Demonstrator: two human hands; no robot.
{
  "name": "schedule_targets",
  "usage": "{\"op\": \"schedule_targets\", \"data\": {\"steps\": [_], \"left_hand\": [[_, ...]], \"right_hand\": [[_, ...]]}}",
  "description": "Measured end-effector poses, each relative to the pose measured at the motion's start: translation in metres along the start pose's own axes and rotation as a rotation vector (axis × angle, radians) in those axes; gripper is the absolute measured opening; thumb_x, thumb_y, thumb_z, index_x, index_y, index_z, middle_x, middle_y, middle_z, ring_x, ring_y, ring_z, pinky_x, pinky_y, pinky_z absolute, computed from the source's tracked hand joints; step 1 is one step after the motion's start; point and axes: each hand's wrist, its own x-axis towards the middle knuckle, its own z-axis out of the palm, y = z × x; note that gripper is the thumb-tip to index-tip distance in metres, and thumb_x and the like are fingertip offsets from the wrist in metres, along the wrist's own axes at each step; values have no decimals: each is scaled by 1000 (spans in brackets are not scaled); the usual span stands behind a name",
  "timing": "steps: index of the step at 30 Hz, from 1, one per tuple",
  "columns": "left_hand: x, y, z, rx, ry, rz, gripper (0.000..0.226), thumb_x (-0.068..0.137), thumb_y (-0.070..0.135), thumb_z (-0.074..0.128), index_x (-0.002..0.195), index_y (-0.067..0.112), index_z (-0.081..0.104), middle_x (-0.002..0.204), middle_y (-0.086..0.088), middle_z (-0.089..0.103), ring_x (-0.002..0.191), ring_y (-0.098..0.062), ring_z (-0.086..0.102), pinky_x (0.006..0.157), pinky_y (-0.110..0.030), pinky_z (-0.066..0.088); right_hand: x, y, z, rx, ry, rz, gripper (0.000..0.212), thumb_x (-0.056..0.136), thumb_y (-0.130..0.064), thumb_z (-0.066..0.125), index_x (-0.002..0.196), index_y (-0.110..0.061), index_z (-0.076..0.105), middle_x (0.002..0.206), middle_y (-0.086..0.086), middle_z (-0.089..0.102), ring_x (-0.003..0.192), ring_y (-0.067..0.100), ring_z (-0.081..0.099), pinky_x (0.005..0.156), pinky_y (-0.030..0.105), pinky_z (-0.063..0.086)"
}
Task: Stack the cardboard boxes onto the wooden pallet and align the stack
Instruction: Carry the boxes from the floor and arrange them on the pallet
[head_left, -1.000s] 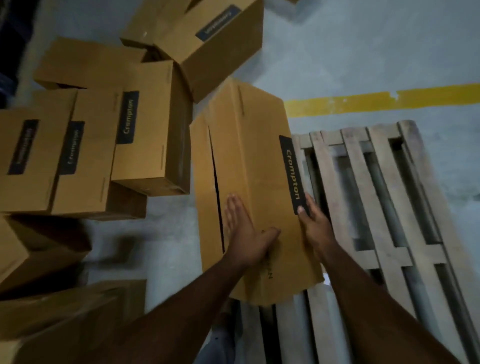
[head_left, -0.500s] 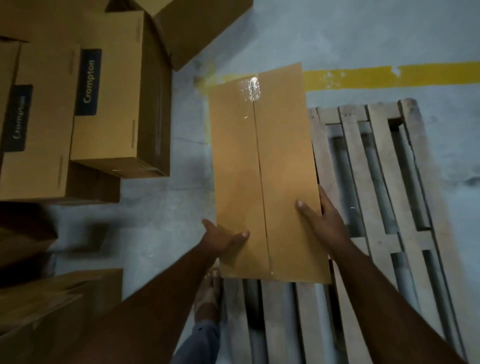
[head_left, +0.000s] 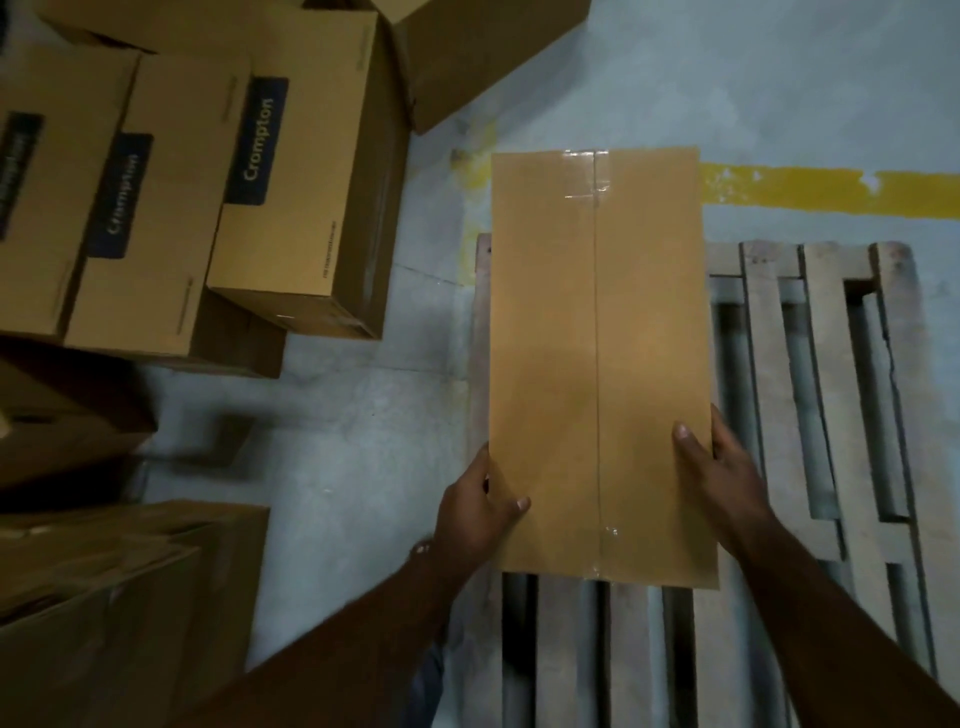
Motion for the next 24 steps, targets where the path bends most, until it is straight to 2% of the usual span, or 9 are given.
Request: {"op": "schedule_targets", "data": {"steps": [4,8,12,14,17,20,24], "left_hand": [[-3,-3,-17,10,2,-19,79,92,19,77,158,18,36,147,-2,57,133,-23,57,112,-44,48],[1,-7,-31,29,-35,-35,79,94,20,75,160,22,32,148,-2,56,135,-24,55,113,-45,47],[1,-9,-34,17,-176,-79,97,95,33,73,164,37,4,157,3,43,140,-22,47,116,-48,43],[0,-10,-37,5,-212,-92,101,96,34,72,163,39,-4,160,3,38,142,-23,45,116,-50,43],[-2,-12,-42,2,-237,-98,99,99,31,67,164,36,-7,163,1,36,145,-24,43,118,-50,41],[-8,-15,-44,2,-273,-110,95,103,30,62,163,32,-12,165,2,31,147,-23,40,121,-47,36],[-11,-18,-40,2,-244,-115,91,105,26,58,163,31,-12,165,-1,32,146,-26,42,121,-49,36]], "right_hand": [[2,-6,17,22,-62,31,58,103,-50,54,157,-46,34,151,0,53,131,29,55,108,63,46],[6,3,39,-36,-41,23,62,105,-50,51,161,-36,29,151,2,52,129,25,54,105,52,47],[-1,13,44,-60,-36,80,72,97,-69,47,157,-35,29,138,-3,55,119,26,58,95,48,48],[-7,16,46,-54,-26,134,78,92,-75,48,156,-36,27,135,-4,53,111,24,57,92,46,47],[-14,22,48,-49,-14,154,80,90,-71,57,156,-36,28,139,0,54,113,25,57,91,47,48],[-19,27,52,-72,4,176,83,87,-71,58,155,-33,30,141,4,55,113,27,58,93,51,51],[-19,26,53,-90,32,192,88,82,-75,57,154,-29,34,140,7,56,115,29,58,96,55,51]]}}
